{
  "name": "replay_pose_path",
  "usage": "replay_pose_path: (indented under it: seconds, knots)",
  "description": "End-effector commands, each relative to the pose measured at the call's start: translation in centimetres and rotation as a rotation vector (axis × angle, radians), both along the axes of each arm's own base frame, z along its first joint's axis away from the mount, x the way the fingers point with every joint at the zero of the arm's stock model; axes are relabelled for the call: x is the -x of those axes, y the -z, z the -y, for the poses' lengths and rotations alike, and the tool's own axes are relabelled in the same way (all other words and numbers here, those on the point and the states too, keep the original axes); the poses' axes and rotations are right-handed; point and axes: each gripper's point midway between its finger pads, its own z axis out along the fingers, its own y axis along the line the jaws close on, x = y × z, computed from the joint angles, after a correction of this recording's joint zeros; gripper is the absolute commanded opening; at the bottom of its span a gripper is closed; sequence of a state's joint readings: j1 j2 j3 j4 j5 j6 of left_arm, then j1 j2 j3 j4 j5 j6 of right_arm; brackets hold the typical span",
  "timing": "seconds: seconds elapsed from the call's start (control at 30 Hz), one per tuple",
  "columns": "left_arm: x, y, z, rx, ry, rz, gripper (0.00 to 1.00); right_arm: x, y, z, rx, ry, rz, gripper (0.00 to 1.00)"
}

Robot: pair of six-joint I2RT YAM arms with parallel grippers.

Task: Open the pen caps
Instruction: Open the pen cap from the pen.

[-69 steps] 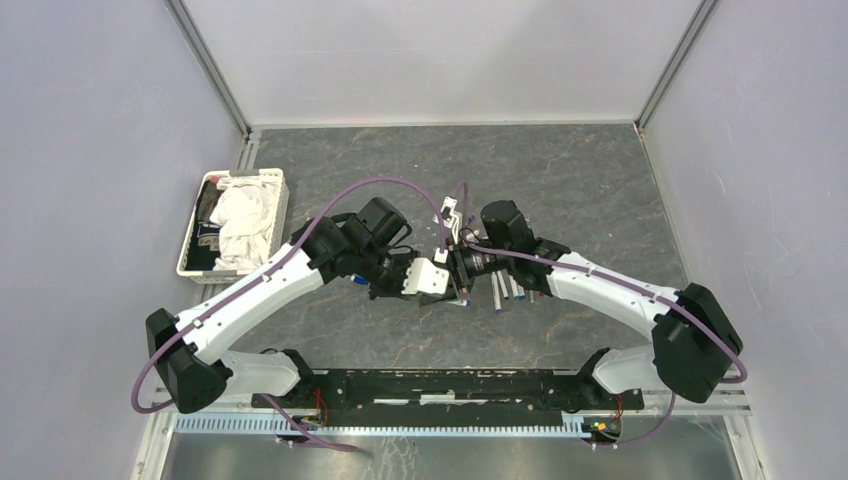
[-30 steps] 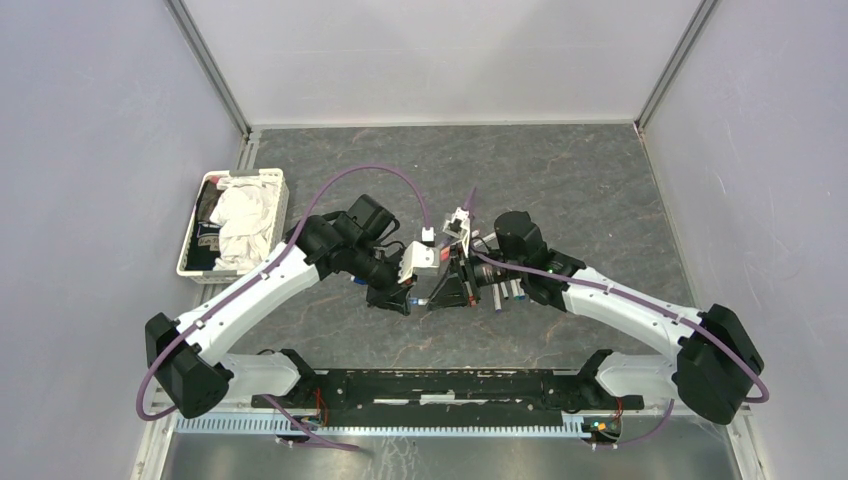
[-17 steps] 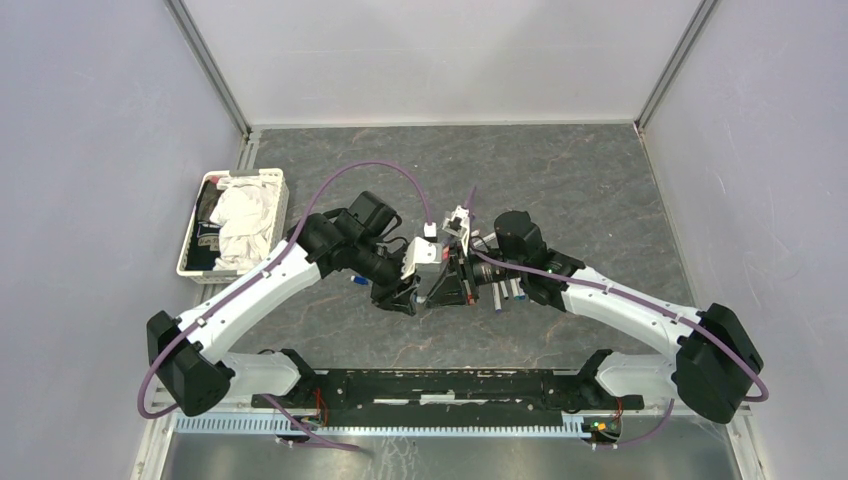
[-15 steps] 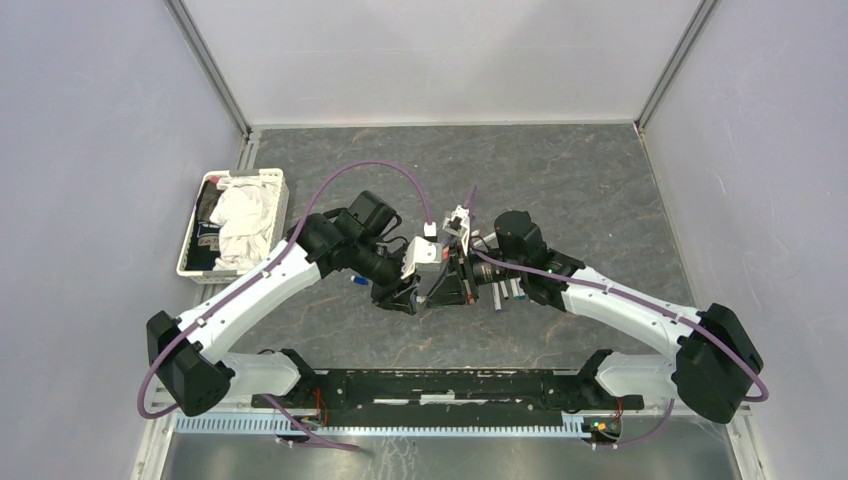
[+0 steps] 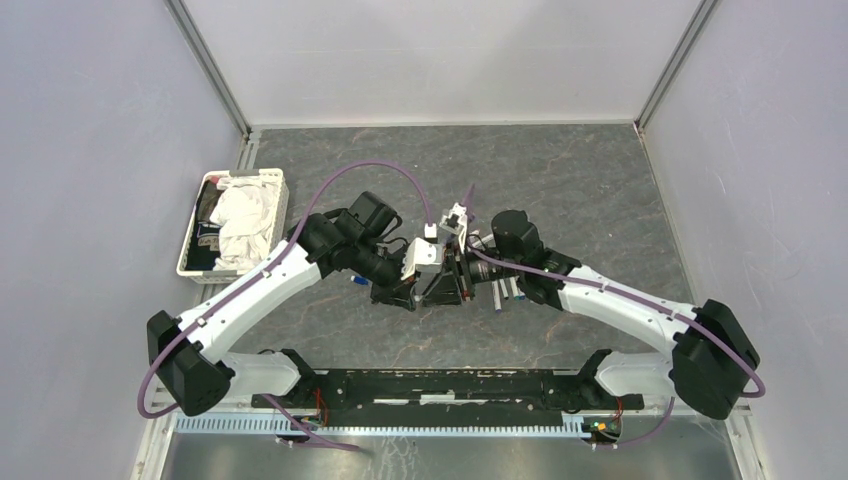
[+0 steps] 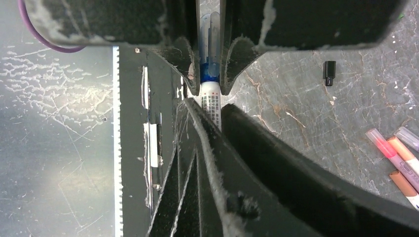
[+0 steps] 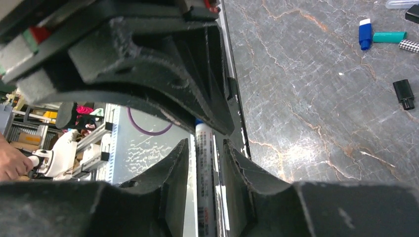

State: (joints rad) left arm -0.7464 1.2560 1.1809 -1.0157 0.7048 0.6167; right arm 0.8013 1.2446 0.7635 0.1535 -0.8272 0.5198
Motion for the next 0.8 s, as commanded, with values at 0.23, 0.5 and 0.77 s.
replay_pose_path:
  seconds: [0.23,0.5,0.77]
  knots:
    - [-1.1,-1.4,0.4,0.015,0.01,0.062,0.02,0.3,-2.1,-1.9,-0.052,-0.056,-0.002,0.32]
    - [-1.2,-1.2,0.3,0.009,0.011,0.07,0.02,1.6,-1.6,-1.4,-0.054,-0.11,-0.014,0.0]
    - [-2.1,-0.4,-2.0,-0.061,0.067,0.097,0.02,0.3,0.6,-1.1,0.056,-0.052,0.024,0.0]
